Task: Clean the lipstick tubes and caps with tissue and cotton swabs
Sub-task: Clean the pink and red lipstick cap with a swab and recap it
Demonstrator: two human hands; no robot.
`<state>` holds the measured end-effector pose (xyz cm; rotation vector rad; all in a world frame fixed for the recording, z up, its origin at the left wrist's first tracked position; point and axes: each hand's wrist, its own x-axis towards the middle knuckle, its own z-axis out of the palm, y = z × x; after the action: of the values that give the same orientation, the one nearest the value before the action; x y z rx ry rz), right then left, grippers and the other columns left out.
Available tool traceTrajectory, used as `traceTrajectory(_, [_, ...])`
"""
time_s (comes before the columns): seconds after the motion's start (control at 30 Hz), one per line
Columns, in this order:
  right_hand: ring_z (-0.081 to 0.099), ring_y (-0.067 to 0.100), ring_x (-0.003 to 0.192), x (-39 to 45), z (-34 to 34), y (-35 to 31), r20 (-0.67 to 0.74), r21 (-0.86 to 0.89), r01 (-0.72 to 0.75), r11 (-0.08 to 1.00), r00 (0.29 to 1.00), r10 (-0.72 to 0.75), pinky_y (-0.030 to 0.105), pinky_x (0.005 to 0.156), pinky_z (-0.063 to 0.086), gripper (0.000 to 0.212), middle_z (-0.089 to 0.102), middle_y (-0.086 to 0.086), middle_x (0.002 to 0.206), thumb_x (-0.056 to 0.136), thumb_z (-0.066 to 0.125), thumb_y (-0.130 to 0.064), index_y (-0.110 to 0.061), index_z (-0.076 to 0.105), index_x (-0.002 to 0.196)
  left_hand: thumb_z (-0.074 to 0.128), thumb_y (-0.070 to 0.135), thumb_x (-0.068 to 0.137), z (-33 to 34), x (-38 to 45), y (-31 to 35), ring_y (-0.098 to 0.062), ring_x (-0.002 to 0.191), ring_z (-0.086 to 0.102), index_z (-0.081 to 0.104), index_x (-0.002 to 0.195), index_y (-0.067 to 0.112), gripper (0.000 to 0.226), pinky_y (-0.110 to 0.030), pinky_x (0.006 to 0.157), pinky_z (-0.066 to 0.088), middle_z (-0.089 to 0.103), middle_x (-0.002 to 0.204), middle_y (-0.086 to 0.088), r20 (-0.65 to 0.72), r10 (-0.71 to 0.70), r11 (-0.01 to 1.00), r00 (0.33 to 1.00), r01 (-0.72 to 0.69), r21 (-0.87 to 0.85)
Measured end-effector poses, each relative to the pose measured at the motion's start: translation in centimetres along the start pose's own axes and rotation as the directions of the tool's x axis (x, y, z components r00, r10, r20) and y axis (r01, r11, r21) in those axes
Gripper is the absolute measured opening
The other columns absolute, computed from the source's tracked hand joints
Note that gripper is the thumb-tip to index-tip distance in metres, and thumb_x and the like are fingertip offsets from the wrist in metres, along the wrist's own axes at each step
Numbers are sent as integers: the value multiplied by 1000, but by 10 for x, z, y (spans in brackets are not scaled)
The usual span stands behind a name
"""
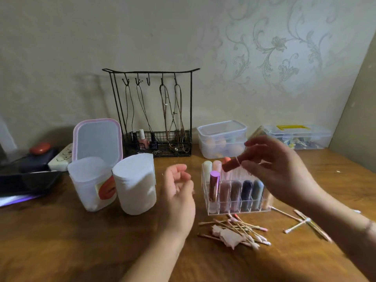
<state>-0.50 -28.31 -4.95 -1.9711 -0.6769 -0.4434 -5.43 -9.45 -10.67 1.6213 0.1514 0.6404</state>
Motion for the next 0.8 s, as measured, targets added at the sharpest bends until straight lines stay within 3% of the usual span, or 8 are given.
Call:
traceTrajectory(0.1, [70,0,82,29,15,0,208,-197,-37,980,975,78,28,77,59,35,74,-10,87,78,80,-8,-29,59,96,51,5,93,-1,6,-9,2,101,54,46,116,37,40,-16,86,45,57,110,19,114,-65,985,991,45,169])
traceTrajectory(0.17, [70,-1,82,38,24,4,324,-229,-17,973,942,92,25,76,58,32,74,-11,87,79,79,-9,-30,60,94,49,6,93,-1,4,-10,-1,111,52,43,120,40,44,-19,93,41,56,118,17,208,-110,982,972,74,172])
traceTrajectory(0.3, [67,-5,86,45,35,4,408,-335,89,938,911,60,13,74,54,29,70,-16,92,83,76,-11,-27,64,104,47,10,96,-2,4,-7,6,97,53,42,122,38,40,1,66,37,55,112,22,227,-140,976,964,96,193])
traceTrajectory(0.47, [64,-2,88,48,37,3,489,-408,199,891,872,29,22,80,57,32,69,-18,100,85,74,-14,-27,70,113,50,10,95,-5,4,0,10,88,52,46,116,36,34,3,51,38,55,102,22,209,-141,966,968,89,242])
traceTrajectory(0.53, [64,-2,91,46,31,1,448,-409,177,895,894,28,21,82,56,32,70,-17,103,89,70,-14,-28,68,117,52,10,93,-9,3,7,5,85,52,48,112,32,29,1,51,40,55,102,18,225,-121,942,967,40,332])
traceTrajectory(0.63, [64,-6,86,26,11,-5,167,-358,140,923,982,-84,10,73,51,22,71,-17,95,91,66,-14,-26,72,107,58,21,89,-21,-2,21,-2,85,55,50,104,34,20,-9,62,46,55,99,16,378,-56,831,924,-167,531])
traceTrajectory(0.7, [63,-5,79,-4,-1,-12,123,-339,104,935,990,-66,14,66,51,11,70,-19,84,89,65,-32,-28,72,95,60,29,86,-30,-7,33,-4,84,56,48,100,38,20,-14,65,46,54,97,20,528,-64,740,847,-315,594])
traceTrajectory(0.8, [62,3,78,-50,6,-15,285,-567,-22,823,933,221,25,66,54,66,67,-16,87,78,32,-82,-30,70,91,61,30,82,-36,-11,47,-4,81,55,47,93,39,20,-19,66,48,51,96,21,633,-136,657,762,-409,633])
